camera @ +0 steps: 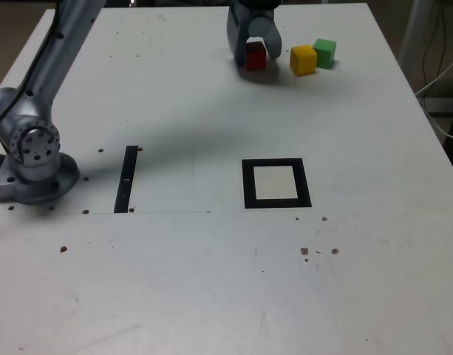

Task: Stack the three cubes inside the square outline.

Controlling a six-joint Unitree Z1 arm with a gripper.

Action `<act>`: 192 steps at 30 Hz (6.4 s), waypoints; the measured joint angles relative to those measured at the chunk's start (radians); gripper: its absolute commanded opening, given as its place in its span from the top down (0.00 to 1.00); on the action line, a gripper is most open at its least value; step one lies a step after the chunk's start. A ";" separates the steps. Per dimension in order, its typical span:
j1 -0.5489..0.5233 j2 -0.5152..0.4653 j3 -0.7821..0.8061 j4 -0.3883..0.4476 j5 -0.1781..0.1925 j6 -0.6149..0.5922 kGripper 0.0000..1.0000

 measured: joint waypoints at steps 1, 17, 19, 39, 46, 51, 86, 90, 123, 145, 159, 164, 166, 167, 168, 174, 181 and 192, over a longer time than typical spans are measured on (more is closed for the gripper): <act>0.000 0.000 0.003 -0.006 0.000 0.000 0.65; -0.001 -0.029 0.016 0.027 -0.019 0.000 0.72; -0.003 -0.029 0.021 0.027 -0.019 0.000 0.72; -0.313 -0.329 0.333 0.058 -0.023 -0.163 0.72; -0.502 -0.371 0.410 0.044 -0.023 -0.303 0.72; -0.626 -0.376 0.437 0.044 -0.024 -0.402 0.72; -0.789 -0.254 0.457 -0.054 -0.136 -0.501 0.71; -0.784 -0.254 0.465 -0.057 -0.135 -0.501 0.70; -0.779 -0.318 0.460 0.014 -0.056 -0.497 0.01; -0.467 -0.303 0.257 0.109 -0.035 -0.150 0.01; -0.169 -0.083 -0.127 0.213 -0.050 0.063 0.01; -0.138 -0.002 -0.271 0.256 -0.052 0.093 0.01; -0.123 0.025 -0.335 0.274 -0.052 0.105 0.01; -0.114 0.046 -0.371 0.290 -0.052 0.119 0.01; -0.109 0.067 -0.398 0.295 -0.052 0.121 0.01; -0.112 0.135 -0.434 0.297 -0.052 0.139 0.01; -0.106 0.154 -0.439 0.302 -0.052 0.151 0.01; -0.109 0.178 -0.437 0.304 -0.051 0.155 0.02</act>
